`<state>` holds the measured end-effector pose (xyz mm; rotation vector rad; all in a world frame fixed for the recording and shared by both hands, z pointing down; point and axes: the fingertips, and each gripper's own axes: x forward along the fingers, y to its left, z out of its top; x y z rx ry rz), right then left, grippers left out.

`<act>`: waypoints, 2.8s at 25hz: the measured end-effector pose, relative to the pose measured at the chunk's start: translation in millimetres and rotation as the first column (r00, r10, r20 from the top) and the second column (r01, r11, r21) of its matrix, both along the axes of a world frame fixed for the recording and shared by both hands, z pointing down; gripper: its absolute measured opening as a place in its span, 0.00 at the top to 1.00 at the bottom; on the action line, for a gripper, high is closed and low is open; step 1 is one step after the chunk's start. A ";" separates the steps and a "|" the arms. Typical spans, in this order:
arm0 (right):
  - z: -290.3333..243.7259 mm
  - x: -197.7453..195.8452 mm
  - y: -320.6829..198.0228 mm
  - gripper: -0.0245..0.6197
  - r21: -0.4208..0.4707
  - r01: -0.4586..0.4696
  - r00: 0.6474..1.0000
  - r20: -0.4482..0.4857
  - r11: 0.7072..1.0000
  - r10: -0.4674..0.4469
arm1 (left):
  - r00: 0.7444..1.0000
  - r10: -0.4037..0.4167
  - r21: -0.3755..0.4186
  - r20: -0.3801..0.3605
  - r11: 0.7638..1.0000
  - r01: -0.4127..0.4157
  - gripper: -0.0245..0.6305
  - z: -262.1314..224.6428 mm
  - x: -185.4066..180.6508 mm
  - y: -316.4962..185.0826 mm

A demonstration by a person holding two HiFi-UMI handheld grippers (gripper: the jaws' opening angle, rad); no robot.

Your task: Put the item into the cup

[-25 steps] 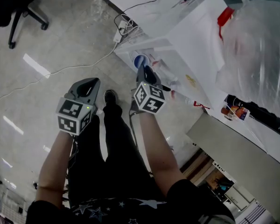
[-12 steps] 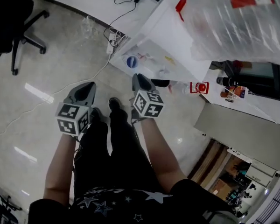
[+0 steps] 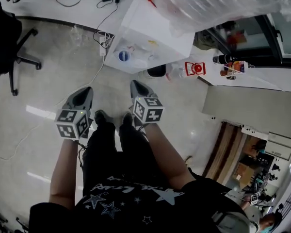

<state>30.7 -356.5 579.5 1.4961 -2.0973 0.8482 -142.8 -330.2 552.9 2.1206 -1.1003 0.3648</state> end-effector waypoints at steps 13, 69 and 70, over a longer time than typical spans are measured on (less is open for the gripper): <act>-67.8 8.8 36.7 0.96 0.085 0.038 0.997 0.059 0.996 -0.044 | 0.999 -0.042 0.067 0.003 0.997 0.042 0.95 -60.0 22.4 46.3; -160.1 122.5 389.2 0.96 0.219 0.240 0.958 0.104 0.946 -0.267 | 0.984 -0.178 0.280 0.028 0.946 0.164 0.95 -173.1 132.8 396.9; -163.1 118.4 398.4 0.96 0.216 0.241 0.958 0.100 0.946 -0.267 | 0.984 -0.174 0.278 0.027 0.947 0.160 0.95 -175.5 128.4 406.0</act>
